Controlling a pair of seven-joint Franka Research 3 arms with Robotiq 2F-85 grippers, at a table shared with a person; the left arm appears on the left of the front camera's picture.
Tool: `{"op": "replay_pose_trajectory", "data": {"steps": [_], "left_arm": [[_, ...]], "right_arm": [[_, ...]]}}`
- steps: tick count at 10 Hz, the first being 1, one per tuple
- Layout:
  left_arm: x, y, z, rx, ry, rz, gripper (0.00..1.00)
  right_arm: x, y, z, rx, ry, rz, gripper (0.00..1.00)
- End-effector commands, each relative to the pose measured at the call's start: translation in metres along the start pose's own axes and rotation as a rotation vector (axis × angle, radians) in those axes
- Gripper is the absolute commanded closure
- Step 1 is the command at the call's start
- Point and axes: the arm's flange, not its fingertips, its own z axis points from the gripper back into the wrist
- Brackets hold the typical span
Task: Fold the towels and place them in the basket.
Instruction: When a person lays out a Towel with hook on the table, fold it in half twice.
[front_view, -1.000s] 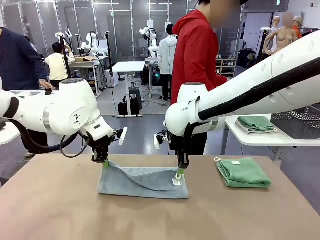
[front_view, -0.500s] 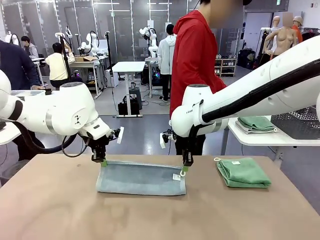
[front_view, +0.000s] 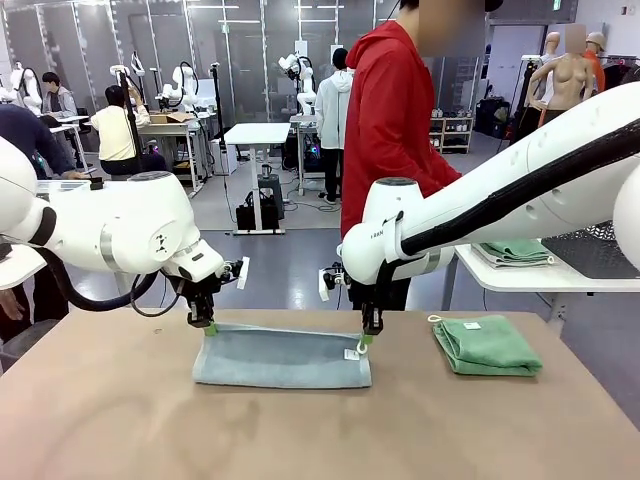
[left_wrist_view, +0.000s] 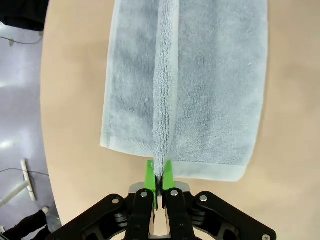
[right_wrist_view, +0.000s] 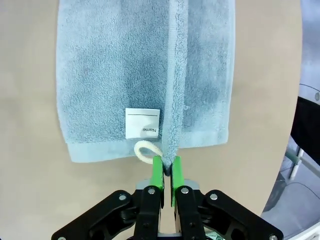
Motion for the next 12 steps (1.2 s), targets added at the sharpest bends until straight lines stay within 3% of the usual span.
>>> {"op": "replay_pose_trajectory", "data": {"steps": [1, 4, 5, 6, 7, 8, 9, 10, 11, 12], "left_arm": [[-0.002, 0.010, -0.002, -0.004, 0.024, 0.017, 0.94], [-0.010, 0.021, -0.012, -0.018, 0.002, 0.019, 0.94], [-0.011, 0.021, -0.014, -0.018, -0.009, 0.014, 0.89], [-0.011, 0.020, -0.014, -0.005, -0.017, -0.003, 0.75], [-0.012, 0.020, -0.013, 0.013, -0.013, -0.008, 0.70], [-0.014, 0.020, -0.013, 0.023, -0.010, -0.009, 0.55], [-0.015, 0.019, -0.013, 0.029, -0.008, -0.005, 0.50], [-0.016, 0.018, -0.012, 0.032, -0.003, -0.002, 0.36], [-0.017, 0.016, -0.007, 0.039, -0.002, -0.003, 0.31], [-0.018, 0.013, 0.004, 0.050, -0.016, -0.003, 0.17]], "right_arm": [[0.003, -0.007, -0.004, -0.036, 0.001, -0.003, 0.92], [0.006, -0.011, -0.008, -0.053, 0.001, -0.004, 0.92], [0.006, -0.010, -0.009, -0.064, -0.003, 0.003, 0.72], [0.005, -0.010, -0.009, -0.086, -0.013, 0.014, 0.72], [0.004, -0.010, -0.008, -0.104, -0.018, 0.015, 0.52], [0.004, -0.009, -0.008, -0.117, -0.024, 0.020, 0.68], [0.004, -0.008, -0.007, -0.130, -0.025, 0.022, 0.32], [0.004, -0.007, -0.004, -0.131, -0.030, 0.020, 0.48], [0.004, -0.005, 0.001, -0.124, -0.036, 0.009, 0.12], [0.004, 0.000, 0.009, -0.118, -0.044, 0.005, 0.28]]}}
